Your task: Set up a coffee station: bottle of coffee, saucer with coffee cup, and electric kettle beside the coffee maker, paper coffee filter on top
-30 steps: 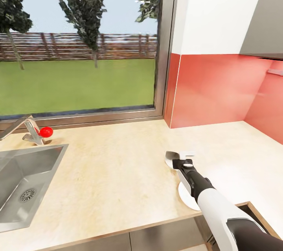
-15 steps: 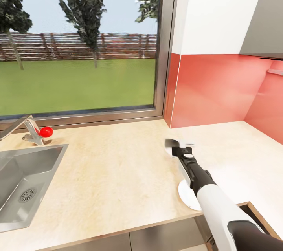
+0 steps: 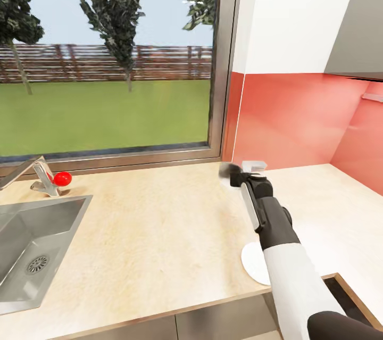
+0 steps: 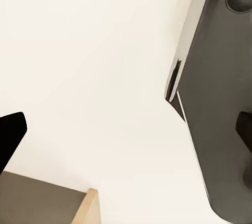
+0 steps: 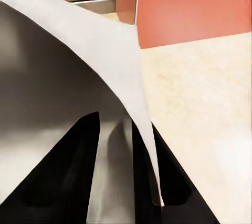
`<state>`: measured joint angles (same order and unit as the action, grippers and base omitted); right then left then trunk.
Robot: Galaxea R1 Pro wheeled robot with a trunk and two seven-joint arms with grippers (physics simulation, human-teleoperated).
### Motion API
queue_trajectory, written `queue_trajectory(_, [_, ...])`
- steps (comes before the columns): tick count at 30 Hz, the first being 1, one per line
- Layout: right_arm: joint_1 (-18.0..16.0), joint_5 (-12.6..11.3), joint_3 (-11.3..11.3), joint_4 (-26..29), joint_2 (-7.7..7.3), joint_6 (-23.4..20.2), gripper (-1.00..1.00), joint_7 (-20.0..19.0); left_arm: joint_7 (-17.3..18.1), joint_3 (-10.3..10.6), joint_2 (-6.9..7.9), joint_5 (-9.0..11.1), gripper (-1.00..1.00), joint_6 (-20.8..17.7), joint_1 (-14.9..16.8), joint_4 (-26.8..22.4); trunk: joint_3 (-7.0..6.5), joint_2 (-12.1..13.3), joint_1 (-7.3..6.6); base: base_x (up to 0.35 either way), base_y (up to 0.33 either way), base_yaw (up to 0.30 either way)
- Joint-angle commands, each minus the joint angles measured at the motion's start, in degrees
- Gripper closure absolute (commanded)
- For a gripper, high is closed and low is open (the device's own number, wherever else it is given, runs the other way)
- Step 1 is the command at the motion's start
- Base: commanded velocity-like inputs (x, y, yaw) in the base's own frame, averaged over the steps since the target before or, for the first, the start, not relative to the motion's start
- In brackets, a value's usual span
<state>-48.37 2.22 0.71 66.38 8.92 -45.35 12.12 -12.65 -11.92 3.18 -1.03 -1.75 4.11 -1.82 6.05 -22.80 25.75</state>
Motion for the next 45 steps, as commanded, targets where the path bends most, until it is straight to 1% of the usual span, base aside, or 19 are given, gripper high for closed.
queue_trajectory(1, [-0.05, 0.05, 0.33, 0.21, 0.01, -0.41, 1.00, -0.05, -0.10, -0.27, 0.01, -0.09, -1.00, -0.19, 0.03, -0.08, 0.13, -0.11, 0.04, 0.000, 0.000, 0.000])
queue_trajectory(5, [-0.04, 0.12, 5.67, 0.27, -0.04, -0.67, 1.00, -5.21, -0.13, -0.27, -0.01, 0.11, -1.00, -0.15, 0.03, -0.18, 0.13, -0.11, 0.04, -0.088, 0.000, 0.000])
queue_trajectory(6, [-0.04, 0.12, 5.99, 0.24, -0.04, -0.68, 1.00, -5.52, -0.14, -0.27, -0.03, 0.12, -1.00, -0.16, 0.03, -0.18, 0.13, -0.11, 0.04, -0.236, 0.000, 0.000])
queue_trajectory(7, [-0.05, 0.10, 6.94, 0.24, -0.05, -0.66, 1.00, -6.48, -0.13, -0.38, -0.03, 0.30, -1.00, -0.29, 0.03, -0.25, 0.13, -0.11, 0.04, -0.304, 0.019, 0.000])
queue_trajectory(10, [-0.03, 0.08, 7.22, 0.49, -0.05, -0.66, 1.00, -6.77, -0.10, -0.36, -0.04, 0.51, -1.00, -0.31, 0.04, -0.23, 0.13, -0.11, 0.04, -0.317, 0.095, 0.000])
queue_trajectory(11, [0.03, -1.68, 7.37, 0.01, -0.07, -0.70, 1.00, -6.96, -0.10, -0.29, -0.14, 1.41, -1.00, -0.11, -0.02, -0.08, 0.13, -0.11, 0.04, -0.298, 0.206, 0.000])
queue_trajectory(13, [0.08, -1.85, 7.43, -0.54, -0.01, -0.70, 1.00, -7.03, -0.05, -0.29, -0.12, 1.49, -1.00, -0.06, -0.58, -0.10, 0.13, -0.11, 0.04, -0.296, 0.208, 0.000])
queue_trajectory(15, [0.14, -2.74, 7.45, -1.46, 0.07, -0.69, 1.00, -7.25, -0.01, -0.29, -0.07, 1.48, -1.00, -0.03, -1.02, -0.11, 0.13, -0.11, 0.04, -0.295, 0.210, 0.000])
queue_trajectory(17, [0.18, -5.26, 7.46, -2.98, 0.21, -0.70, 1.00, -7.70, 0.03, -0.29, 0.04, 1.41, -1.00, -0.02, -1.34, -0.11, 0.13, -0.11, 0.04, -0.294, 0.211, 0.000])
queue_trajectory(18, [0.19, -6.02, 7.46, -3.45, 0.23, -0.70, 1.00, -7.77, 0.04, -0.29, 0.10, 1.38, -1.00, -0.02, -1.40, -0.11, 0.13, -0.11, 0.04, -0.294, 0.212, 0.000])
queue_trajectory(21, [0.24, -9.86, 7.45, -5.37, 0.22, -0.70, 1.00, -8.00, 0.04, -0.29, 0.39, 1.32, -1.00, -0.01, -1.90, -0.14, 0.13, -0.11, 0.04, -0.293, 0.214, 0.013])
queue_trajectory(25, [0.27, -11.39, 7.51, -5.93, 0.25, -0.67, 1.00, -8.06, 0.06, -0.24, 0.48, 1.41, -1.00, 0.70, -2.30, -0.24, 0.20, -0.11, 0.04, -0.276, 0.233, 0.152])
queue_trajectory(27, [0.27, -11.69, 8.19, -6.30, 0.26, -0.64, 1.00, -8.07, 0.07, -0.24, 0.49, 1.52, -1.00, 3.32, -2.38, -0.22, 0.25, -0.11, 0.04, -0.203, 0.274, 0.230])
queue_trajectory(30, [0.28, -11.83, 9.46, -6.40, 0.17, -0.62, 1.00, -8.07, 0.08, -0.21, 0.47, 1.61, -1.00, 8.93, -2.42, -0.23, 0.33, -0.11, 0.04, -0.082, 0.313, 0.251])
queue_trajectory(36, [0.30, -11.88, 10.10, -6.51, 0.21, -0.55, 1.00, -8.08, 0.35, 0.06, 0.33, 1.53, -1.00, 16.31, -2.43, -0.54, 0.49, -0.11, 0.04, -0.016, 0.333, 0.261])
queue_trajectory(37, [0.30, -11.88, 10.59, -6.52, 0.21, -0.54, 1.00, -8.08, 0.78, 0.19, 0.19, 1.40, -1.00, 18.65, -2.44, -0.61, 0.52, -0.11, 0.04, -0.002, 0.292, 0.263])
queue_trajectory(38, [0.30, -11.89, 12.28, -6.49, 0.15, -0.57, 1.00, -8.08, 3.15, 0.20, 0.06, 1.28, -1.00, 21.23, -2.44, -0.85, 0.55, -0.11, 0.04, 0.000, 0.068, 0.263])
queue_trajectory(42, [0.44, -11.87, 12.81, -6.46, 0.13, -0.61, 1.00, -8.08, 4.69, -0.08, -0.25, 1.47, -1.00, 21.65, -2.26, -1.18, 0.66, -0.11, 0.04, 0.000, 0.026, 0.264])
queue_trajectory(45, [0.55, -11.81, 12.91, -6.44, 0.13, -0.62, 1.00, -8.08, 5.05, -0.30, -0.37, 1.62, -1.00, 21.78, -2.18, -1.25, 0.74, -0.11, 0.04, 0.000, 0.003, 0.265])
